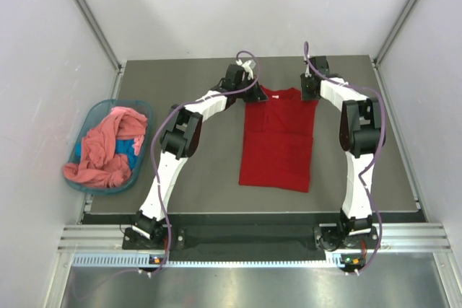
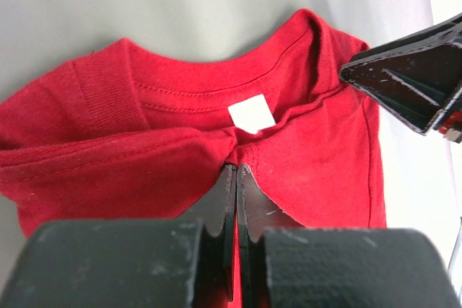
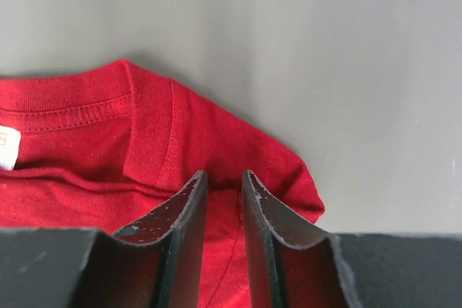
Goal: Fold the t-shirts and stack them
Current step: Fold the tshirt
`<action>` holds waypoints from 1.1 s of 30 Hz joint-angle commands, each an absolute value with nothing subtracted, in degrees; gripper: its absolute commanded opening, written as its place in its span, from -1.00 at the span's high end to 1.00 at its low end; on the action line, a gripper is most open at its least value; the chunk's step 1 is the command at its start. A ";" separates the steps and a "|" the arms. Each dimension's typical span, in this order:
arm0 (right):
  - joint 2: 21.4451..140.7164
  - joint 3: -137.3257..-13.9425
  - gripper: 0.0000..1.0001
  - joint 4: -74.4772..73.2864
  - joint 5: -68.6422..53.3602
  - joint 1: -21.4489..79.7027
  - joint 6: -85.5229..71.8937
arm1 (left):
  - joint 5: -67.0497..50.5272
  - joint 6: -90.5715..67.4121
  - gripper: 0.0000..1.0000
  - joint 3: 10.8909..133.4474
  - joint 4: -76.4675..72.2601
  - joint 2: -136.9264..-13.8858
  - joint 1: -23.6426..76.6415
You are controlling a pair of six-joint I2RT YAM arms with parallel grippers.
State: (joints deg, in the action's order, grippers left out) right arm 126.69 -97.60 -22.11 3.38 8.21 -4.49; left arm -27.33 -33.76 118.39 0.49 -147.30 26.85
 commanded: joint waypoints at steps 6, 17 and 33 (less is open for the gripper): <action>128.32 -102.31 0.61 -25.23 4.66 8.96 -5.18 | -27.77 -34.45 1.00 120.59 -2.20 -148.01 26.19; 124.81 -101.78 1.00 -20.66 6.24 8.88 -5.71 | -25.49 -34.98 1.00 120.50 -0.62 -147.92 26.19; 124.98 -101.25 1.00 -17.13 4.48 8.88 -8.09 | -22.85 -34.54 0.96 119.97 -0.26 -146.51 26.19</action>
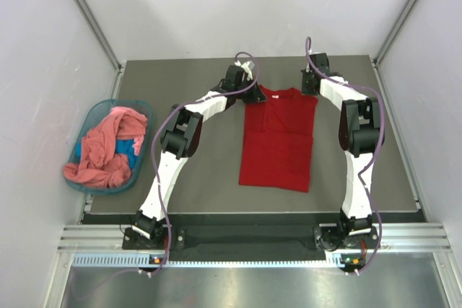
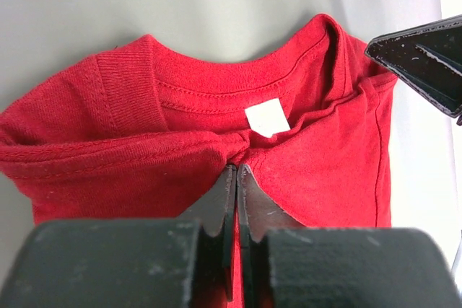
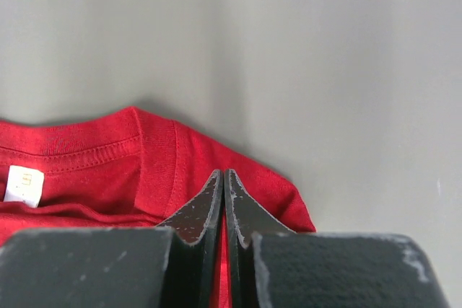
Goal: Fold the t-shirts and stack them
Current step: Fold the tshirt
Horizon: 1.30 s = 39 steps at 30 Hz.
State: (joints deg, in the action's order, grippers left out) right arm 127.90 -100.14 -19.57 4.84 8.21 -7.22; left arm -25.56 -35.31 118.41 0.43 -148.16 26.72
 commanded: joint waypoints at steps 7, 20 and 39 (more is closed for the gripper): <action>118.58 -102.75 0.46 -24.33 4.14 8.96 -10.02 | -19.43 -33.40 0.50 118.48 4.47 -142.84 26.10; 91.78 -72.09 -0.29 -35.77 -13.07 8.26 -16.70 | -19.40 -26.46 0.11 101.19 19.16 -119.90 24.17; 72.33 -36.13 -0.28 -30.41 -20.66 8.26 -22.58 | -32.61 -23.91 0.24 79.37 14.24 -117.68 27.33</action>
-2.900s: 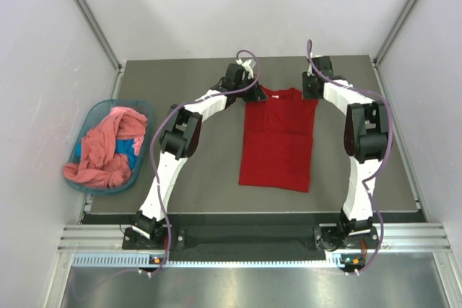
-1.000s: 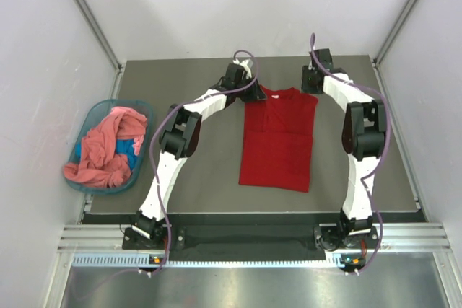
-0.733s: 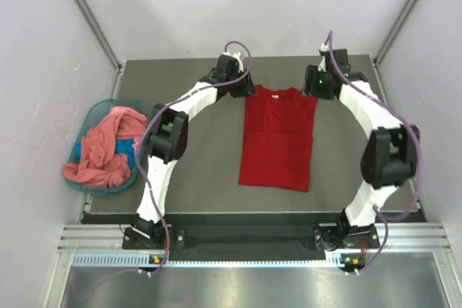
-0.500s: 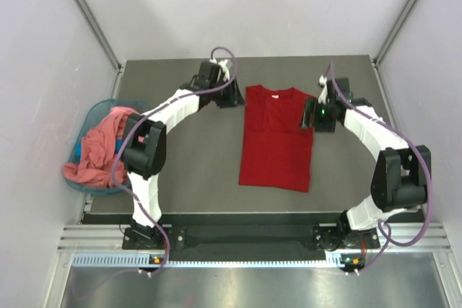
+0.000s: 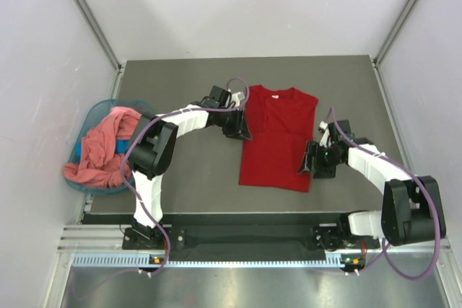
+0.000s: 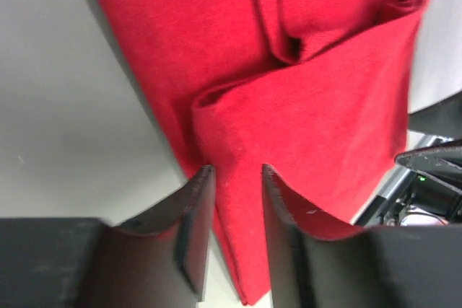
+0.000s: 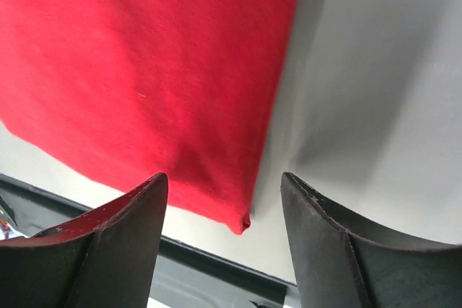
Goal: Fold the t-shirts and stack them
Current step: Fold the tshirt
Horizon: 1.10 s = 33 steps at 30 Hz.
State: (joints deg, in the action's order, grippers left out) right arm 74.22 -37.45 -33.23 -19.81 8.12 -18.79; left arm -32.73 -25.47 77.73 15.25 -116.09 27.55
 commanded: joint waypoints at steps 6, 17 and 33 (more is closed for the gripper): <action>67.69 -29.80 -0.24 -28.13 -20.13 8.35 -28.03 | -28.04 -23.29 1.00 80.42 17.31 -118.74 27.16; 61.53 -25.66 -0.15 -27.16 -18.37 8.26 -31.64 | -23.82 -27.60 1.00 78.48 13.97 -115.22 27.07; 59.51 -23.12 -0.04 -28.91 -17.67 8.26 -33.13 | -23.10 -27.16 0.34 67.96 23.13 -104.08 27.33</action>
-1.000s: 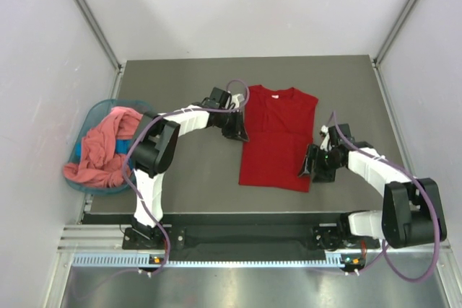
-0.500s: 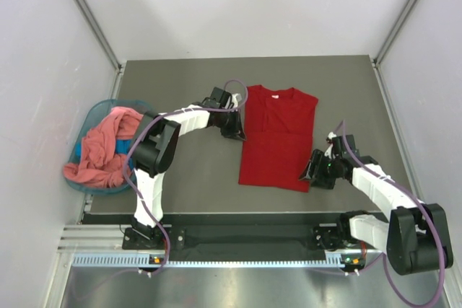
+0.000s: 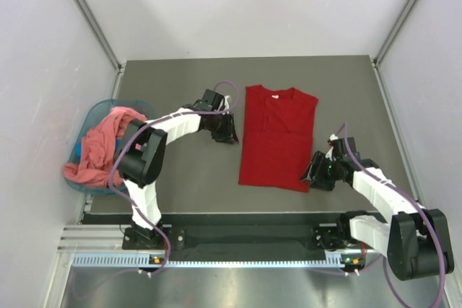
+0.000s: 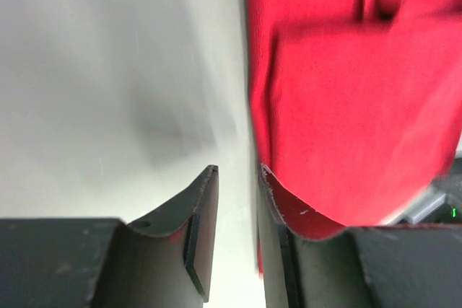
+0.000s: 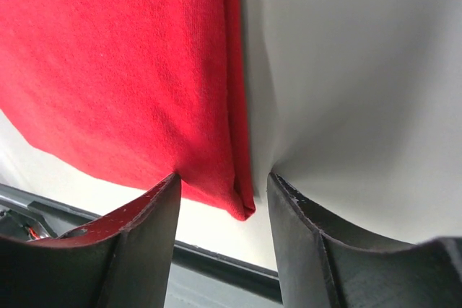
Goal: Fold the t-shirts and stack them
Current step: Fold the tshirt
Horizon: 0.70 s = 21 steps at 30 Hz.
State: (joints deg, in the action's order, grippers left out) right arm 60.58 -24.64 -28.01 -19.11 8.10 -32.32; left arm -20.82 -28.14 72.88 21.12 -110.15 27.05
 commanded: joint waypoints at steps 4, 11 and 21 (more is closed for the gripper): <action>56.87 -22.94 -0.01 -30.67 -17.58 8.26 -33.49 | -29.43 -29.43 0.27 57.41 18.04 -98.89 28.30; 55.81 -22.32 0.00 -31.90 -17.31 8.44 -34.28 | -35.85 -34.71 0.17 45.54 9.24 -93.43 29.88; 54.05 -20.40 0.09 -31.03 -18.54 8.61 -34.80 | -33.58 -37.26 0.14 42.28 7.12 -94.40 32.78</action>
